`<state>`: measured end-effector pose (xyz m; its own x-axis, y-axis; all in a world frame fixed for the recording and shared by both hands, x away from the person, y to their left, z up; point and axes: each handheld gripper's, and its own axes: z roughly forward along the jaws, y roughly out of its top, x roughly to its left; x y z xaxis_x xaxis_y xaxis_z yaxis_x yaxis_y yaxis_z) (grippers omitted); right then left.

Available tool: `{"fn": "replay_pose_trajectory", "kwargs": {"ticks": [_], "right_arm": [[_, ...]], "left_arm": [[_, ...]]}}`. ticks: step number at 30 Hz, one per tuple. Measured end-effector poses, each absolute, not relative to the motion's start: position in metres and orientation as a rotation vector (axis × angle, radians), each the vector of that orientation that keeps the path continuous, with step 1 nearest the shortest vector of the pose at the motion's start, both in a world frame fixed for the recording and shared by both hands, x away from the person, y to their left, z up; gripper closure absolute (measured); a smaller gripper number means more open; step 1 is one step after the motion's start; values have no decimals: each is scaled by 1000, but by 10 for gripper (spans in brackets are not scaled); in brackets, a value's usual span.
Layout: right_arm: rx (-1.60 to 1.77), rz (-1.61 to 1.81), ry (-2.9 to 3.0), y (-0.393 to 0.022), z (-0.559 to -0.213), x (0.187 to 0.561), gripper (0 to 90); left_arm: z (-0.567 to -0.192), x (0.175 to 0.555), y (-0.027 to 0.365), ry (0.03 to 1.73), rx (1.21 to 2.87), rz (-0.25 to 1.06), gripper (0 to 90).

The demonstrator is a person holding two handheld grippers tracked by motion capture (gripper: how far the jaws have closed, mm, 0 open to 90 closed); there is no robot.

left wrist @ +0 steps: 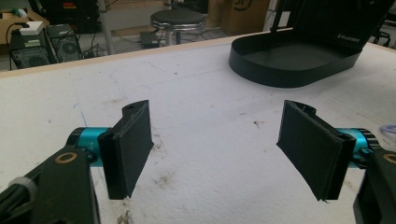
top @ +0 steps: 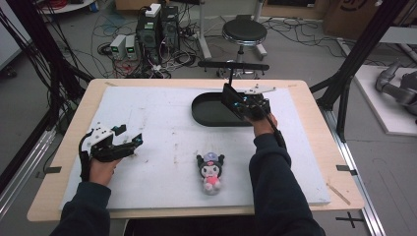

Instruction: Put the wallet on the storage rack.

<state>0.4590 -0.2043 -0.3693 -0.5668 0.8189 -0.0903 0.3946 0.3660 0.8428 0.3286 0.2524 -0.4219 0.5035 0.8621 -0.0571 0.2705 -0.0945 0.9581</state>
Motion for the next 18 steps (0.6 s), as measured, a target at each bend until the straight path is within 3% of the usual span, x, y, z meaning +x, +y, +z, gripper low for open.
{"fn": "replay_pose_trajectory", "kwargs": {"ticks": [13, 18], "right_arm": [[1316, 1126, 2107, -201, -407, 491, 758], [1323, 1068, 2028, -208, -402, 490, 573]], "left_arm": [[-422, 328, 255, 986, 1638, 666, 257], [-422, 328, 256, 991, 1638, 667, 257]]}}
